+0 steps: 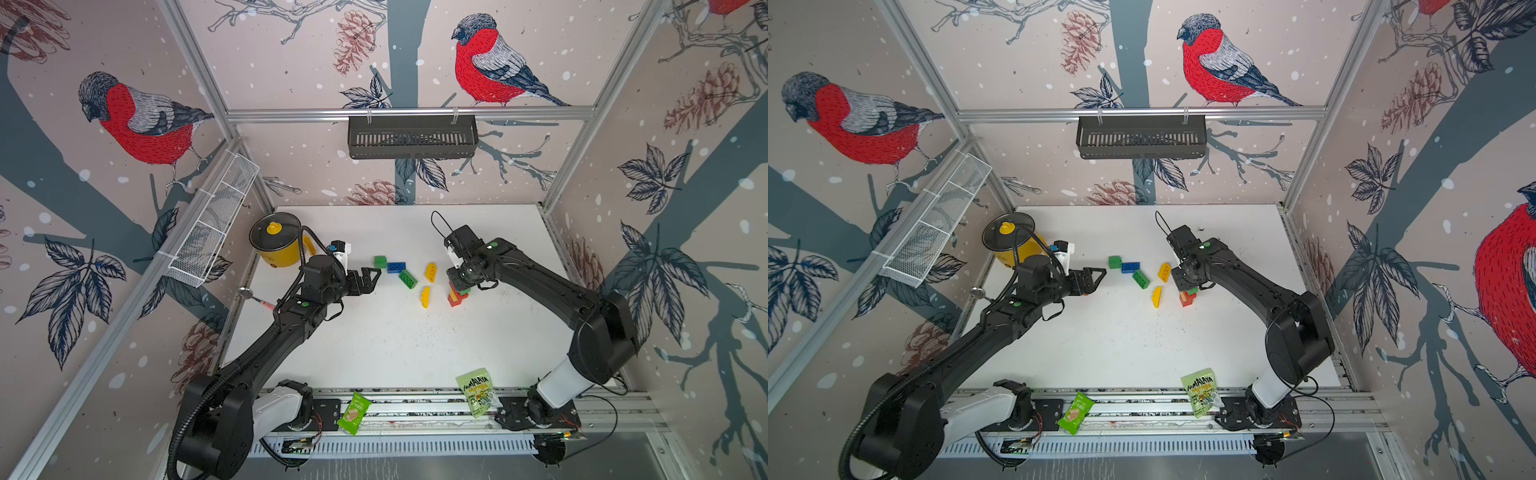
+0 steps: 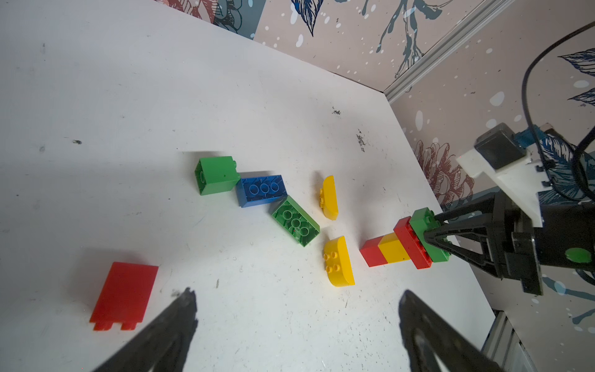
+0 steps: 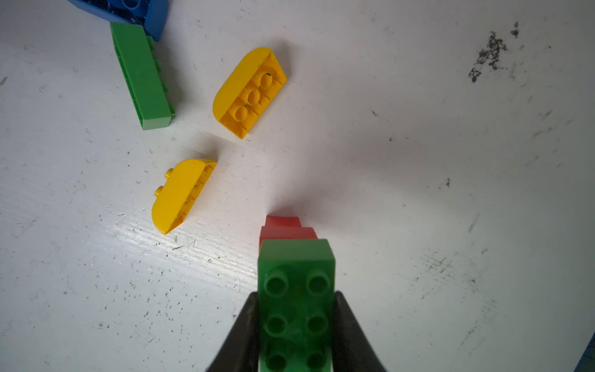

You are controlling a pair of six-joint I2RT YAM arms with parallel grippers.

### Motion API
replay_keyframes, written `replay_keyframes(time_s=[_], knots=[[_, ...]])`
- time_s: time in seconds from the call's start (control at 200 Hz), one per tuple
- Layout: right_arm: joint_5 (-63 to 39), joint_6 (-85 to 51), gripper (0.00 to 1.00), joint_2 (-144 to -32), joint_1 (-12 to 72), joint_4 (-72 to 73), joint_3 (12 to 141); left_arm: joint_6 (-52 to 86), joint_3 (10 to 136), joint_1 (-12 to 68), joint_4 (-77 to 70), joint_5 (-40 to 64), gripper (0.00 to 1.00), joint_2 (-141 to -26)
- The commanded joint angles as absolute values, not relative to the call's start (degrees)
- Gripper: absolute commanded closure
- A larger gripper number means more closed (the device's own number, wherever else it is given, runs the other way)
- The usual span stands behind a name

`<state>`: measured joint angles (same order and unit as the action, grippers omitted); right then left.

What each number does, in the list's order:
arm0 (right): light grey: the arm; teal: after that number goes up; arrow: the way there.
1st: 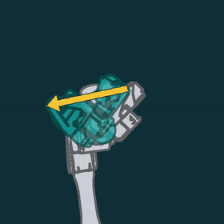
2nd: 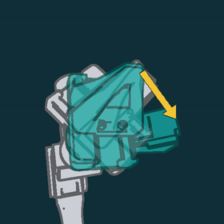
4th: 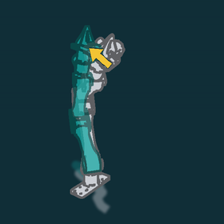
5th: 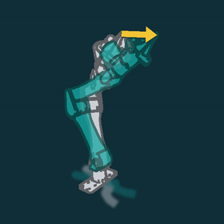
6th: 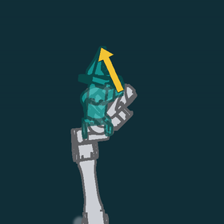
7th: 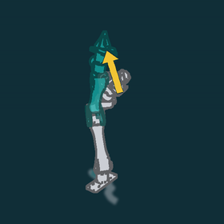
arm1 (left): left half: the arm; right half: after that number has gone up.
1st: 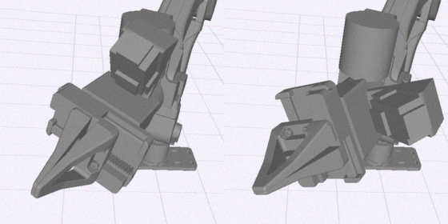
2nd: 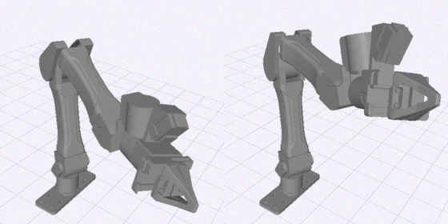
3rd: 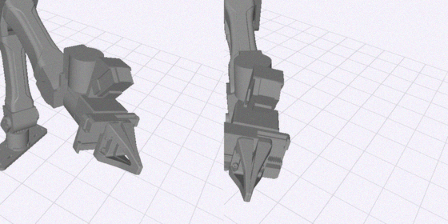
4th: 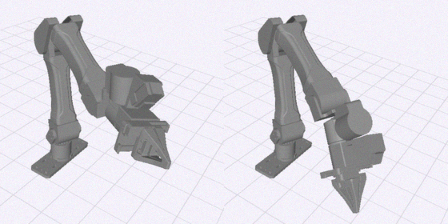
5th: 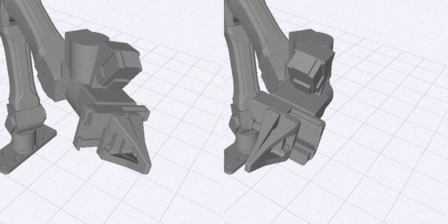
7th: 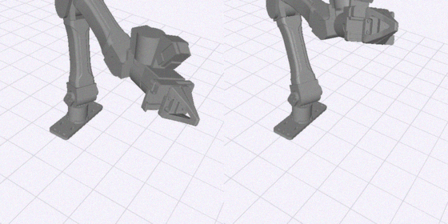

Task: Assemble an ice cream with lego
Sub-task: Assemble the lego brick with the lego brick.

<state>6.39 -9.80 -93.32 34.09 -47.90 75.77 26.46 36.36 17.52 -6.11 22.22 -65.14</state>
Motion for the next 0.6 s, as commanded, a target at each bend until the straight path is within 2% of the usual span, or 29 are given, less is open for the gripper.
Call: replay_keyframes(time_s=[0.0,0.595], knots=[[6.6,-8.7,0.76,-93.7,34.3,-48.7,76.0,25.5,36.7,17.6,-6.4,21.8,0.03,-64.9],[6.3,-9.7,0.76,-91.4,34.3,-48.9,77.6,25.3,36.9,17.6,-5.9,21.3,0.03,-64.7]])
